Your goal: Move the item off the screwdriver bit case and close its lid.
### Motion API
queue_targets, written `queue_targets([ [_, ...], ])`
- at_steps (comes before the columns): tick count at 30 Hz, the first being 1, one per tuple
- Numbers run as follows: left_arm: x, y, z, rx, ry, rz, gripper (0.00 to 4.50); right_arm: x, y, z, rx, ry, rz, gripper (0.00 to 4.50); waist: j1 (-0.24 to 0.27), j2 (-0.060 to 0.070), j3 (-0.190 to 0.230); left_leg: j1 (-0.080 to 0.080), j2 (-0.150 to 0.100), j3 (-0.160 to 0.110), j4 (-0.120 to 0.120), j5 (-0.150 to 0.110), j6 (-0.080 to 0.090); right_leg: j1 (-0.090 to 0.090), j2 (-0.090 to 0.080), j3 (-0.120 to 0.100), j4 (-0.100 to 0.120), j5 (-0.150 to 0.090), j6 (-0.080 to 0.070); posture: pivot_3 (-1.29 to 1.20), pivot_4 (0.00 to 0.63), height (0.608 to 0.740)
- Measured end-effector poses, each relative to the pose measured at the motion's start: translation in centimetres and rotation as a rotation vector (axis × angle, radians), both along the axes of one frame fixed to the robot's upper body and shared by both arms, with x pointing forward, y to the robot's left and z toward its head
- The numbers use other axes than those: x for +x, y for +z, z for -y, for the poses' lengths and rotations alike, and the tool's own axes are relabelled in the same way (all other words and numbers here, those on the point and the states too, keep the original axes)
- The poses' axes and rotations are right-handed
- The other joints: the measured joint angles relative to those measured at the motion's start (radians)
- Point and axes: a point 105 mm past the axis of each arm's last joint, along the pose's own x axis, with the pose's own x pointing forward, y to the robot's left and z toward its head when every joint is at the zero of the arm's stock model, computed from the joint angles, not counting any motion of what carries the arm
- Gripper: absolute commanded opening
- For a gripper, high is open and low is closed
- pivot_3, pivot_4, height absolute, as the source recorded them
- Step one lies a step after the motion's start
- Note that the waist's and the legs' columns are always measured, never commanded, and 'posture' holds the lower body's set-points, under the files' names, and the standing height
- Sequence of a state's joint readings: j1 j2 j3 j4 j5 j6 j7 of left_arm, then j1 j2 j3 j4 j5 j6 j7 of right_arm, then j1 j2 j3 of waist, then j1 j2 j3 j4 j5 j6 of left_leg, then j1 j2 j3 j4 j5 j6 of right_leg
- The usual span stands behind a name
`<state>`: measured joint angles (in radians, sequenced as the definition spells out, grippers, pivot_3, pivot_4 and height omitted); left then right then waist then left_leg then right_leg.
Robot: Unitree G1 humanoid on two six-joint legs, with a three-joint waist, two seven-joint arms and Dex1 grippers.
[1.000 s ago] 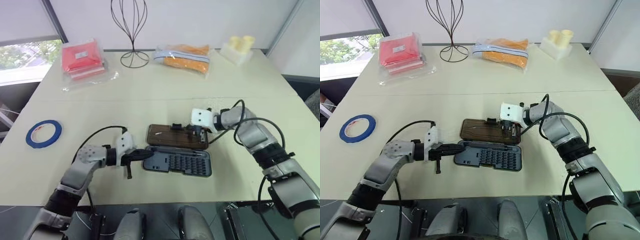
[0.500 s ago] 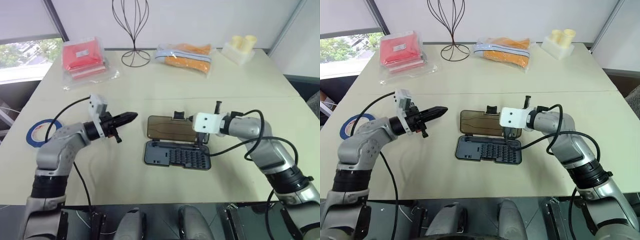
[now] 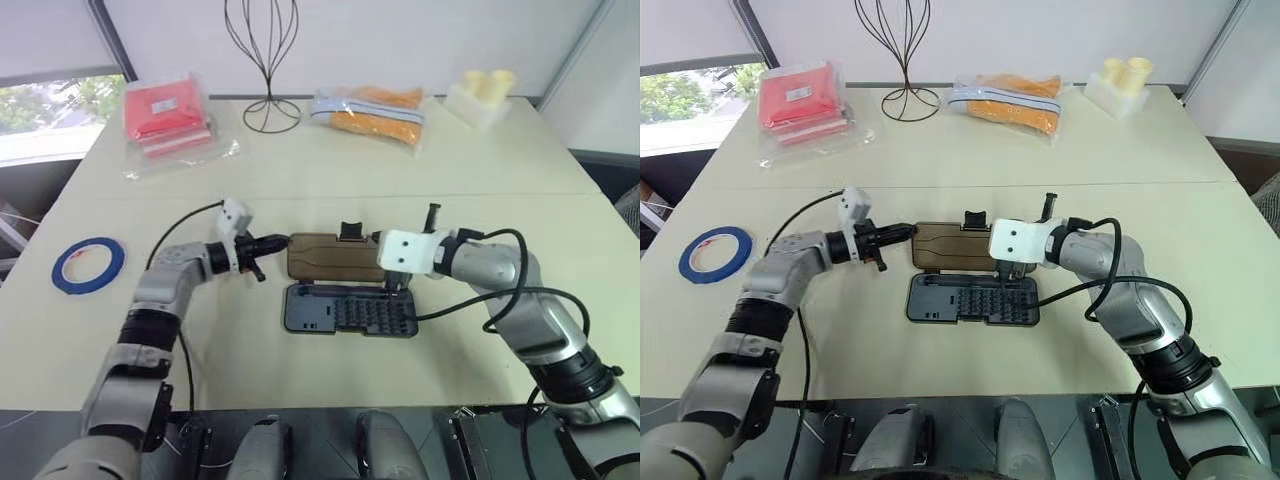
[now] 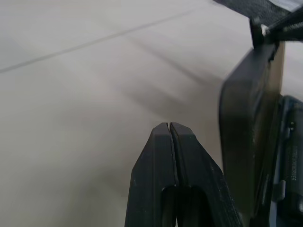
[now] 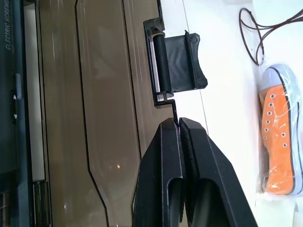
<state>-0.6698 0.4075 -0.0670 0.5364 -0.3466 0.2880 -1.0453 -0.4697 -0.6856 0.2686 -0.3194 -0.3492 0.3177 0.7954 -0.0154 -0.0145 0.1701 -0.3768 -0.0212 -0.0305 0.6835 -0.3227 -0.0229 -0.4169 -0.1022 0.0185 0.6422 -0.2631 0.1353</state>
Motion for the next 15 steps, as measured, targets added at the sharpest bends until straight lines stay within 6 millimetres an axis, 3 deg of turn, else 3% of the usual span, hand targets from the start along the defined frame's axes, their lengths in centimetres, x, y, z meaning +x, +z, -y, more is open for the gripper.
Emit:
queue_targets([
  [6, 0.4, -0.4, 1.7, 0.021, -0.060, 0.014, 0.00, -0.2, 0.1, -0.3, 0.000, 0.010, 0.008, 0.02, 0.000, 0.000, 0.000, 0.000, 0.000, 0.000, 0.000, 0.000, 0.000, 0.000, 0.000, 0.000, 0.000, 0.000, 0.000, 0.00, 0.150, 0.740],
  [7, 0.5, -0.5, 1.8, 0.020, -0.064, 0.013, 0.00, -0.2, 0.1, -0.3, -0.001, 0.009, 0.009, 0.28, 0.000, 0.000, 0.000, 0.000, 0.000, 0.000, 0.000, 0.000, 0.000, 0.000, 0.000, 0.000, 0.000, 0.000, 0.000, 0.00, 0.150, 0.740],
  [10, 0.5, -0.6, 2.1, 0.028, -0.082, 0.016, 0.00, -0.2, 0.2, -0.4, -0.004, 0.010, 0.014, 1.41, 0.001, 0.000, 0.000, 0.000, 0.000, 0.000, 0.000, 0.000, 0.000, 0.000, 0.000, 0.000, 0.000, 0.000, 0.000, 0.00, 0.150, 0.740],
  [15, 0.5, -0.8, 2.2, 0.034, -0.095, 0.019, 0.00, -0.4, 0.3, -0.4, -0.012, 0.015, 0.007, 4.12, 0.001, 0.000, 0.000, 0.000, 0.000, 0.000, 0.000, 0.000, 0.000, 0.000, 0.000, 0.000, 0.000, 0.000, 0.000, 0.00, 0.150, 0.740],
])
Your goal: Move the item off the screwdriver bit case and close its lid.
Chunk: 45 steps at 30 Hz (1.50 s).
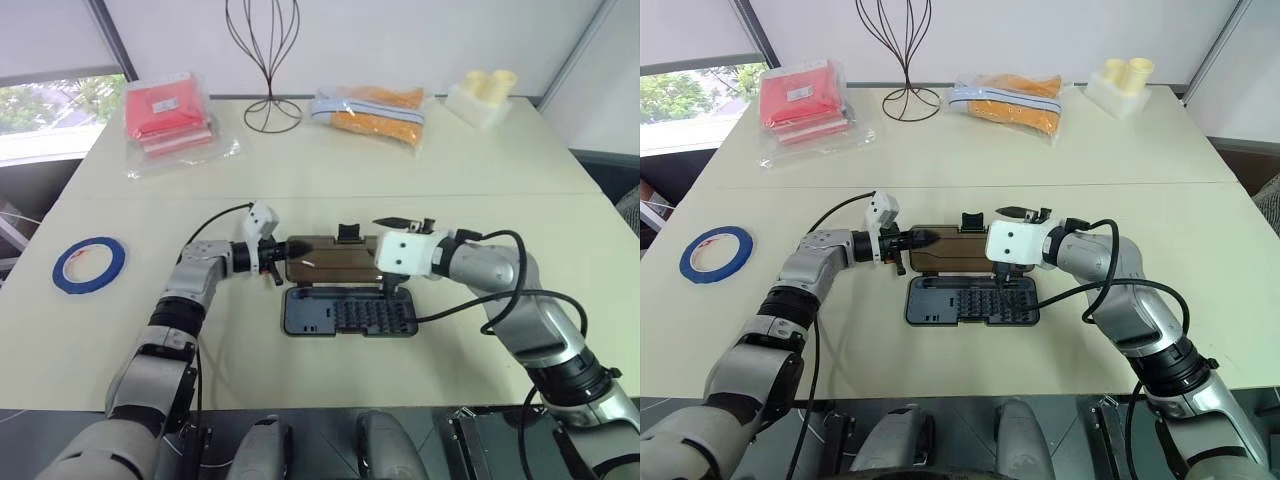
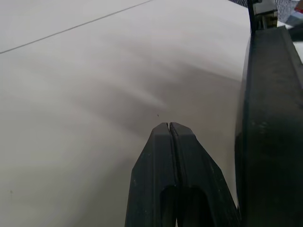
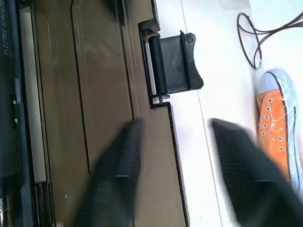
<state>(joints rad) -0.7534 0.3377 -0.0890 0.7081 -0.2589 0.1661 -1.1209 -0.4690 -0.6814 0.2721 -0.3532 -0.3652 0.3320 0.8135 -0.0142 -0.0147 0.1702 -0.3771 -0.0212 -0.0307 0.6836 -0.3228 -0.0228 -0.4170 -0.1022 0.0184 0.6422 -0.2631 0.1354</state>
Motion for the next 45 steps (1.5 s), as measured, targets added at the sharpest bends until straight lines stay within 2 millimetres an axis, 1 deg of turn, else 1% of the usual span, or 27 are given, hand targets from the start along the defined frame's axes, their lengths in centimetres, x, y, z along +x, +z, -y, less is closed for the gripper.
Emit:
queue_targets([
  [1, 0.0, 0.0, 0.1, 0.001, -0.004, 0.001, 0.00, -0.1, 0.0, 0.1, -0.004, -0.002, -0.007, 4.49, 0.000, 0.000, 0.000, 0.000, 0.000, 0.000, 0.000, 0.000, 0.000, 0.000, 0.000, 0.000, 0.000, 0.000, 0.000, 0.00, 0.150, 0.740],
  [4, -0.1, 0.1, 0.2, 0.003, -0.019, 0.005, 0.00, -0.5, 0.6, 1.0, -0.008, -0.020, -0.050, 4.49, 0.002, 0.000, 0.000, -0.001, 0.000, 0.000, 0.000, 0.000, 0.000, 0.000, 0.000, 0.000, -0.001, 0.000, 0.000, 0.00, 0.150, 0.740],
  [9, -0.3, 0.4, 0.4, -0.001, -0.054, 0.014, 0.00, -1.6, 2.9, 3.1, 0.074, -0.079, -0.136, 4.49, 0.002, 0.000, 0.000, -0.002, 0.000, -0.001, 0.000, 0.000, 0.000, 0.000, 0.000, 0.000, -0.002, 0.000, 0.000, 0.00, 0.150, 0.740],
  [12, -0.9, 1.1, 0.7, -0.005, -0.118, 0.014, 0.00, -2.2, 4.3, 4.8, 0.110, -0.129, -0.176, 4.49, 0.002, 0.000, 0.000, -0.002, 0.000, -0.001, 0.000, 0.000, 0.001, 0.000, 0.000, -0.001, -0.003, 0.000, 0.000, 0.00, 0.150, 0.740],
  [14, -1.5, 1.7, 0.8, -0.001, -0.169, 0.015, 0.00, -2.6, 4.8, 5.8, 0.121, -0.158, -0.200, 4.49, 0.002, 0.000, 0.000, -0.003, 0.000, -0.001, 0.000, -0.001, 0.001, 0.000, 0.000, -0.001, -0.003, 0.000, 0.000, 0.00, 0.150, 0.740],
  [17, -2.3, 2.7, 0.9, 0.007, -0.237, 0.021, 0.00, -2.9, 4.7, 6.9, 0.138, -0.201, -0.233, 4.49, 0.002, 0.000, 0.000, -0.003, 0.000, -0.001, 0.000, -0.001, 0.001, 0.000, 0.000, -0.001, -0.004, 0.000, 0.000, 0.00, 0.150, 0.740],
  [20, -3.5, 3.7, 1.1, 0.008, -0.325, 0.011, 0.00, -3.1, 4.2, 7.8, 0.131, -0.234, -0.251, 4.49, 0.001, 0.000, 0.000, -0.003, 0.000, -0.001, 0.000, -0.001, 0.001, 0.000, 0.000, -0.001, -0.004, 0.000, 0.000, 0.00, 0.150, 0.740],
  [23, -5.4, 4.0, 1.7, 0.050, -0.446, -0.013, 0.00, -3.4, 4.0, 8.9, 0.128, -0.276, -0.258, 4.49, 0.002, 0.000, 0.000, -0.003, 0.000, -0.001, 0.000, -0.001, 0.001, 0.000, 0.000, -0.001, -0.004, 0.000, 0.000, 0.00, 0.150, 0.740],
  [25, -6.2, 3.9, 2.2, 0.073, -0.502, -0.014, 0.00, -3.9, 3.3, 9.4, 0.120, -0.288, -0.288, 4.49, 0.003, 0.000, 0.000, -0.003, 0.000, -0.001, 0.000, -0.001, 0.001, 0.000, 0.000, -0.001, -0.004, 0.000, 0.000, 0.00, 0.150, 0.740],
  [27, -6.5, 3.4, 2.4, 0.086, -0.523, -0.030, 0.00, -4.6, 2.6, 9.4, 0.117, -0.278, -0.327, 4.49, 0.004, 0.000, 0.000, -0.003, 0.000, -0.001, 0.000, -0.001, 0.002, 0.000, 0.000, 0.000, -0.005, 0.000, 0.000, 0.00, 0.150, 0.740],
  [29, -6.8, 2.4, 2.4, 0.105, -0.529, -0.052, 0.00, -5.1, 2.1, 9.3, 0.112, -0.270, -0.360, 4.49, 0.002, 0.000, 0.000, -0.003, 0.000, -0.001, 0.000, -0.001, 0.002, 0.000, 0.000, 0.000, -0.005, 0.000, 0.000, 0.00, 0.150, 0.740],
  [31, -7.2, 1.0, 2.5, 0.151, -0.548, -0.061, 0.00, -5.4, 2.3, 9.4, 0.121, -0.271, -0.363, 4.49, 0.001, 0.000, 0.000, -0.003, 0.000, 0.000, 0.000, -0.001, 0.002, 0.000, 0.000, 0.000, -0.006, 0.000, 0.000, 0.00, 0.150, 0.740],
  [32, -7.6, 0.0, 2.5, 0.180, -0.559, -0.068, 0.00, -5.5, 2.6, 9.4, 0.132, -0.270, -0.361, 4.49, 0.001, 0.000, 0.000, -0.003, 0.001, 0.000, 0.000, -0.001, 0.002, 0.000, 0.000, 0.000, -0.006, 0.000, 0.000, 0.00, 0.150, 0.740],
  [34, -7.7, -0.2, 2.6, 0.198, -0.579, -0.017, 0.00, -5.6, 2.9, 9.4, 0.150, -0.265, -0.370, 4.49, 0.003, 0.000, 0.000, -0.001, 0.001, -0.001, 0.000, -0.001, 0.002, 0.003, 0.000, -0.001, -0.007, 0.000, 0.000, 0.00, 0.150, 0.740],
  [36, -7.7, -0.4, 2.6, 0.216, -0.587, 0.011, 0.00, -5.9, 2.9, 9.0, 0.170, -0.246, -0.387, 4.49, 0.004, 0.001, -0.001, 0.003, 0.001, -0.001, 0.000, -0.002, 0.004, 0.009, 0.000, -0.001, -0.010, 0.000, 0.000, 0.00, 0.150, 0.740],
  [39, -7.6, -0.5, 2.6, 0.219, -0.588, 0.025, 0.00, -6.3, 3.2, 8.4, 0.201, -0.213, -0.405, 4.49, 0.003, 0.001, -0.001, 0.004, 0.001, -0.001, 0.000, -0.002, 0.004, 0.010, 0.000, -0.001, -0.010, 0.000, 0.000, 0.00, 0.150, 0.740],
  [42, -7.6, -0.4, 2.5, 0.216, -0.583, 0.022, 0.00, -6.4, 3.8, 7.4, 0.252, -0.167, -0.420, 4.49, 0.003, 0.001, -0.001, 0.004, 0.001, -0.002, 0.000, -0.002, 0.004, 0.010, 0.000, -0.001, -0.010, 0.000, 0.000, 0.00, 0.150, 0.740],
  [45, -7.4, 0.0, 2.6, 0.184, -0.561, -0.017, 0.00, -6.7, 4.3, 5.9, 0.313, -0.084, -0.441, 4.49, 0.003, 0.001, -0.001, 0.003, 0.001, -0.002, 0.000, -0.002, 0.004, 0.009, 0.000, -0.001, -0.010, 0.000, 0.000, 0.00, 0.150, 0.740],
])
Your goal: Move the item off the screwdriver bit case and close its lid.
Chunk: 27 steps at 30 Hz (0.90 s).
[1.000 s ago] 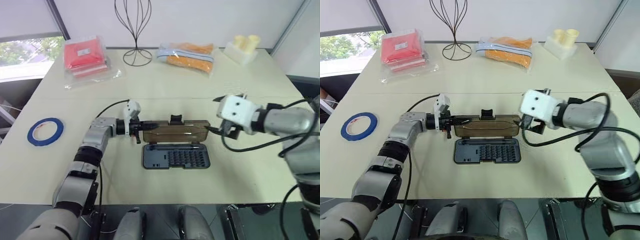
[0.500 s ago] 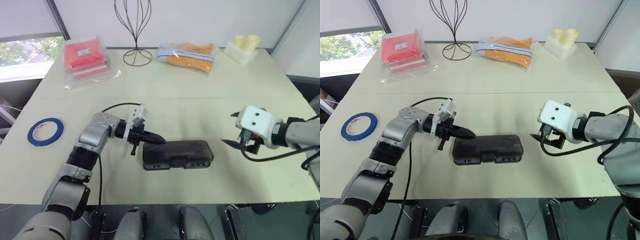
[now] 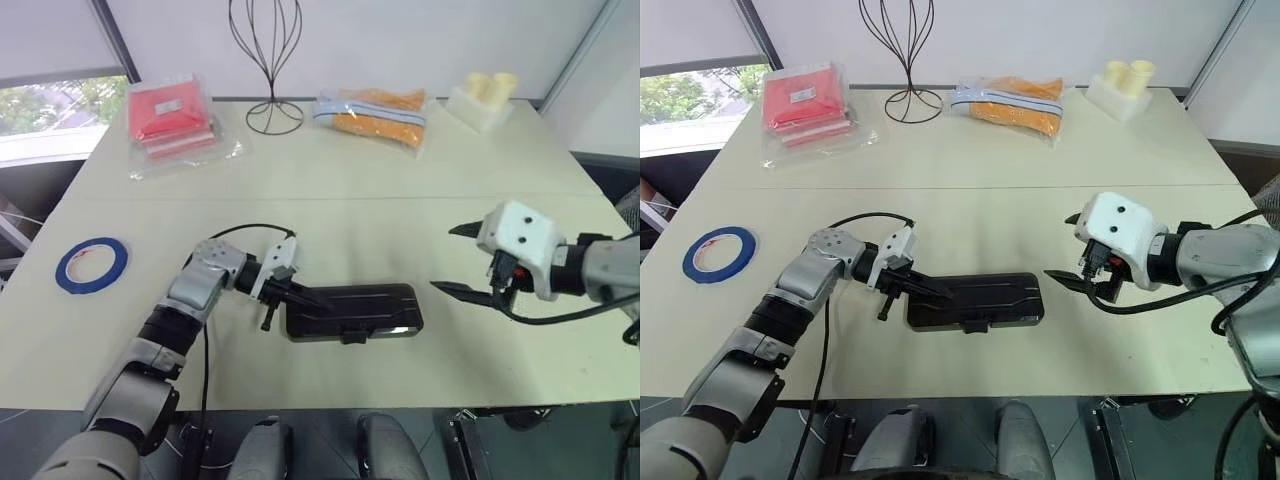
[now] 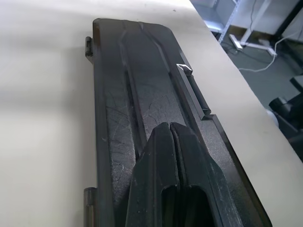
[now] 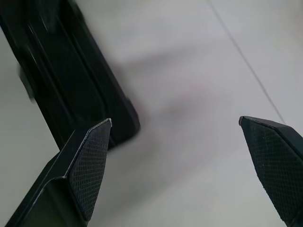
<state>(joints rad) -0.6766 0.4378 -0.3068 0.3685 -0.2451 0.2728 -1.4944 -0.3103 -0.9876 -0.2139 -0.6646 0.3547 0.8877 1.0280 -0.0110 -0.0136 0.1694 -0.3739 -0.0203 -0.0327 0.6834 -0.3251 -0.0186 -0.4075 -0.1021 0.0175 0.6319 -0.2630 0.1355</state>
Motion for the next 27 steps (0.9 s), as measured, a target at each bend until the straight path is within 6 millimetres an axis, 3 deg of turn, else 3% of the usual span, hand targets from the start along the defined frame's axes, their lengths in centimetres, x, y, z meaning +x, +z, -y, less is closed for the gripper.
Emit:
queue_targets([
  [3, 0.6, 0.8, 0.1, -0.038, 0.056, -0.068, 0.00, -1.0, 0.0, -1.8, 0.074, 0.105, -0.035, 4.49, 0.001, -0.001, 0.001, -0.002, 0.000, 0.000, 0.000, 0.000, 0.000, -0.001, 0.000, 0.000, 0.000, 0.000, 0.000, 0.00, 0.150, 0.740],
  [5, 1.0, 2.3, 0.1, -0.073, 0.074, -0.067, 0.00, -1.6, 0.0, -2.4, 0.097, 0.149, -0.056, 3.95, 0.002, -0.002, 0.001, -0.002, 0.000, -0.001, 0.000, 0.000, 0.000, -0.001, 0.000, 0.000, 0.000, 0.000, 0.000, 0.00, 0.150, 0.740],
  [8, 2.2, 4.6, 0.5, -0.124, 0.101, -0.043, 0.00, -2.3, -0.8, -3.6, 0.146, 0.215, -0.123, 2.69, 0.002, -0.002, 0.001, -0.002, 0.000, 0.000, 0.000, 0.000, 0.000, -0.001, 0.000, -0.001, 0.000, 0.000, 0.000, 0.00, 0.150, 0.740],
  [10, 2.8, 5.6, 1.0, -0.137, 0.107, -0.016, 0.00, -2.9, -2.1, -4.3, 0.159, 0.255, -0.191, 1.60, 0.001, -0.002, 0.001, -0.002, -0.001, 0.000, 0.000, 0.000, 0.000, -0.001, 0.000, 0.000, 0.000, 0.000, 0.000, 0.00, 0.150, 0.740],
  [13, 4.1, 4.9, 1.6, -0.137, 0.158, -0.016, 0.00, -3.5, -4.0, -5.1, 0.146, 0.293, -0.263, 0.04, -0.001, -0.002, 0.001, -0.001, -0.001, 0.000, 0.000, 0.000, 0.001, -0.001, 0.000, -0.001, 0.000, 0.000, 0.000, 0.00, 0.150, 0.740],
  [19, 5.1, 2.2, 2.7, -0.099, 0.208, -0.037, 0.00, -2.6, -7.9, -6.4, 0.118, 0.278, -0.326, 0.04, -0.001, -0.002, 0.001, -0.002, -0.001, 0.000, 0.001, 0.000, 0.001, -0.002, 0.000, -0.001, 0.000, 0.000, 0.000, 0.00, 0.150, 0.740],
  [27, 5.3, 1.6, 4.1, -0.088, 0.191, -0.018, 0.00, -2.1, -10.3, -7.0, 0.078, 0.244, -0.342, 0.04, 0.001, -0.002, 0.001, -0.002, -0.001, 0.000, 0.001, 0.000, 0.001, -0.002, 0.000, -0.001, 0.000, 0.000, 0.000, 0.00, 0.150, 0.740],
])
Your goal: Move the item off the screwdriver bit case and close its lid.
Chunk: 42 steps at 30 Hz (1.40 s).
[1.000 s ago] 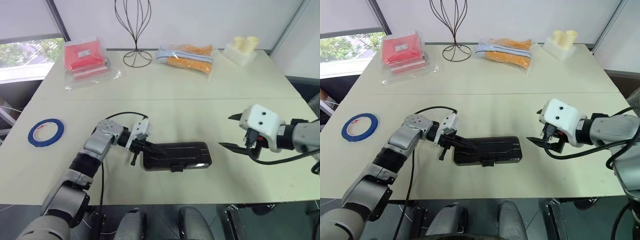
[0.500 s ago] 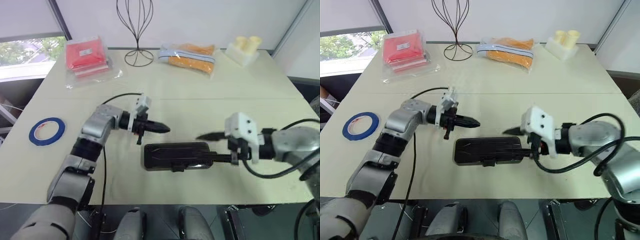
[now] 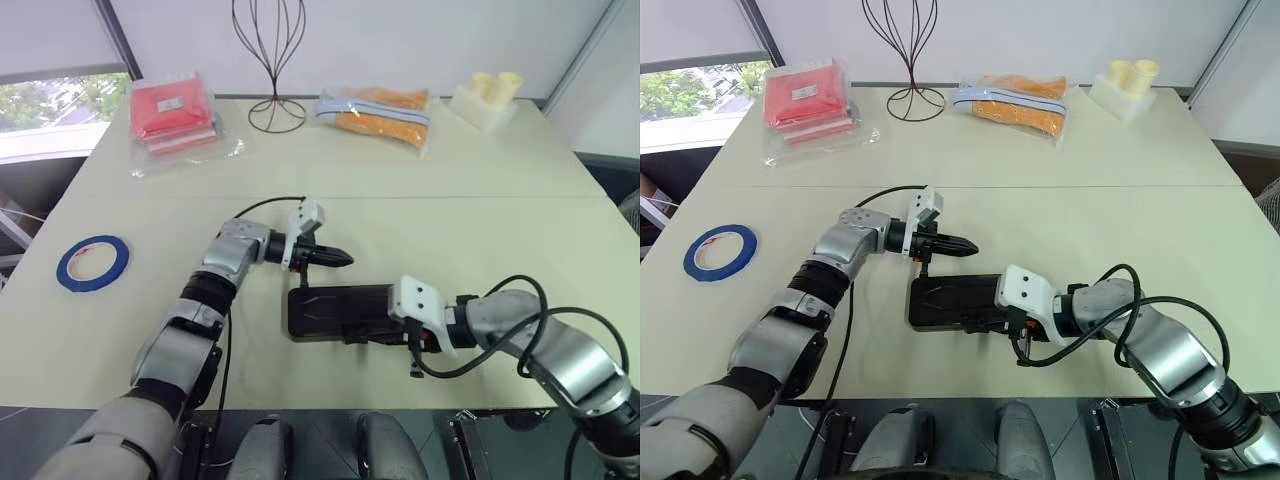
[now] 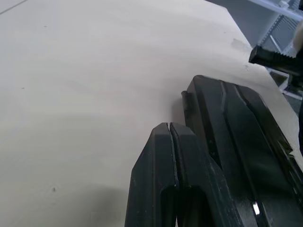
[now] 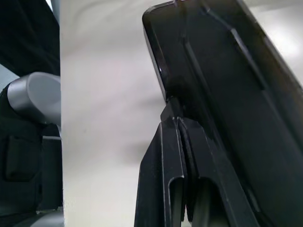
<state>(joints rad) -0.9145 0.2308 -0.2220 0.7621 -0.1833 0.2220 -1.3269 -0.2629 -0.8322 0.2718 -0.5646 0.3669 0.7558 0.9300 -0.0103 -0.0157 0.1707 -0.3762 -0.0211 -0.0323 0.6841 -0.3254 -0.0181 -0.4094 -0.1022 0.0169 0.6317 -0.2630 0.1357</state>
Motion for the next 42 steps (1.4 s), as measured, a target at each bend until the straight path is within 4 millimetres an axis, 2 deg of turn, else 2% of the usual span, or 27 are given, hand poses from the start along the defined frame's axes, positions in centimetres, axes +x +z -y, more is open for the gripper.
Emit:
queue_targets([
  [11, -0.4, -1.0, 0.5, 0.009, -0.013, -0.015, 0.00, 0.0, -0.3, -0.3, -0.023, 0.005, 0.040, 0.04, -0.001, 0.000, 0.000, 0.001, 0.000, 0.000, 0.000, 0.000, 0.000, 0.000, 0.000, 0.000, 0.000, 0.000, 0.000, 0.00, 0.150, 0.740],
  [19, -0.6, -1.7, 0.3, 0.024, -0.010, -0.024, 0.00, -1.0, -0.9, -0.3, -0.017, 0.005, -0.044, 0.04, 0.000, 0.000, 0.000, 0.000, 0.000, 0.000, 0.000, 0.000, 0.000, 0.000, 0.000, 0.000, 0.000, 0.000, 0.000, 0.00, 0.150, 0.740],
  [28, -1.0, -1.8, 0.4, 0.020, -0.023, -0.014, 0.00, -0.1, -1.6, -0.4, -0.051, -0.011, 0.006, 0.04, -0.001, 0.000, 0.000, 0.000, 0.000, 0.000, 0.000, 0.000, 0.000, 0.000, 0.000, 0.000, 0.000, 0.000, 0.000, 0.00, 0.150, 0.740],
  [42, -1.3, -2.5, -0.8, 0.089, -0.031, 0.015, 0.00, -0.1, -2.9, -1.1, -0.054, -0.053, 0.053, 0.04, -0.002, 0.000, 0.000, 0.001, 0.000, 0.000, 0.000, 0.000, 0.000, 0.000, 0.000, 0.000, 0.001, 0.000, 0.000, 0.00, 0.150, 0.740],
])
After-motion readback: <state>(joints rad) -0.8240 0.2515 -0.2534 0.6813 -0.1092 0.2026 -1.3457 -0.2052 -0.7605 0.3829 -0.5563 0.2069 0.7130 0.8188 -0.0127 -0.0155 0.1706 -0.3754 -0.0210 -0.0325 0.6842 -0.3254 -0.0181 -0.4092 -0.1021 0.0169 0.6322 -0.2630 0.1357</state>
